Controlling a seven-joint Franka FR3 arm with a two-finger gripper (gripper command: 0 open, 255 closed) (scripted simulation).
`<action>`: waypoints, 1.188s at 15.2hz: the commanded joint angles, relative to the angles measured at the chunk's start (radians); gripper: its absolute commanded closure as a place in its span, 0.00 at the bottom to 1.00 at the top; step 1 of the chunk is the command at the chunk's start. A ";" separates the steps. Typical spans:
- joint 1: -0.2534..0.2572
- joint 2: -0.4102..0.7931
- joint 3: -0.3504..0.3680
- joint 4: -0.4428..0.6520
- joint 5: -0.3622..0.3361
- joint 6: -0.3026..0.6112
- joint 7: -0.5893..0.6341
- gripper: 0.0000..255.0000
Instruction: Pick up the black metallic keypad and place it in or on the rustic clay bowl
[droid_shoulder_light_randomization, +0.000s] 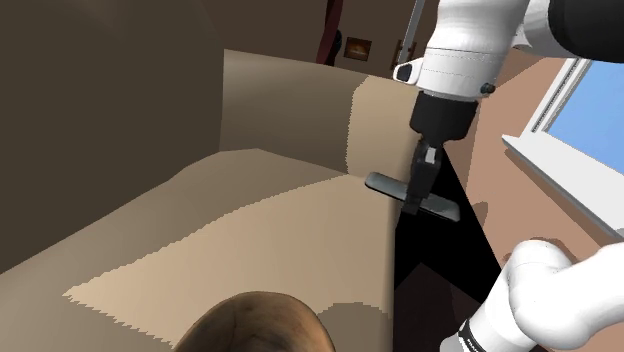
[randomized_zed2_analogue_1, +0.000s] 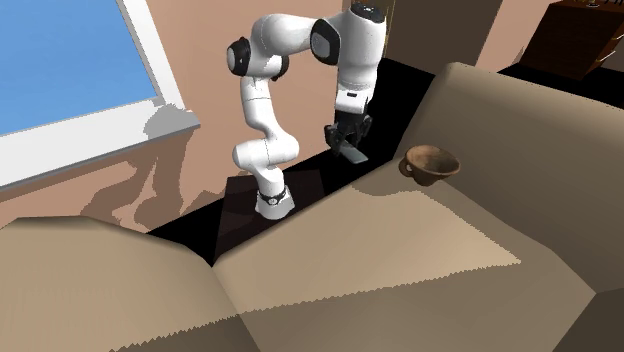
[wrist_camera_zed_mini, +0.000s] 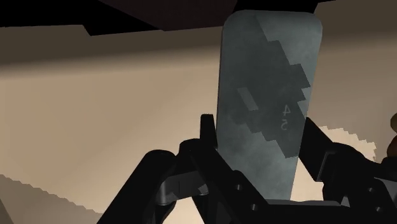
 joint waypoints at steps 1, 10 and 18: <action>-0.001 0.044 0.050 0.049 0.018 0.004 0.055 1.00; -0.025 0.298 0.304 0.291 0.010 0.048 0.313 1.00; 0.026 0.725 0.603 0.619 -0.258 0.044 0.665 1.00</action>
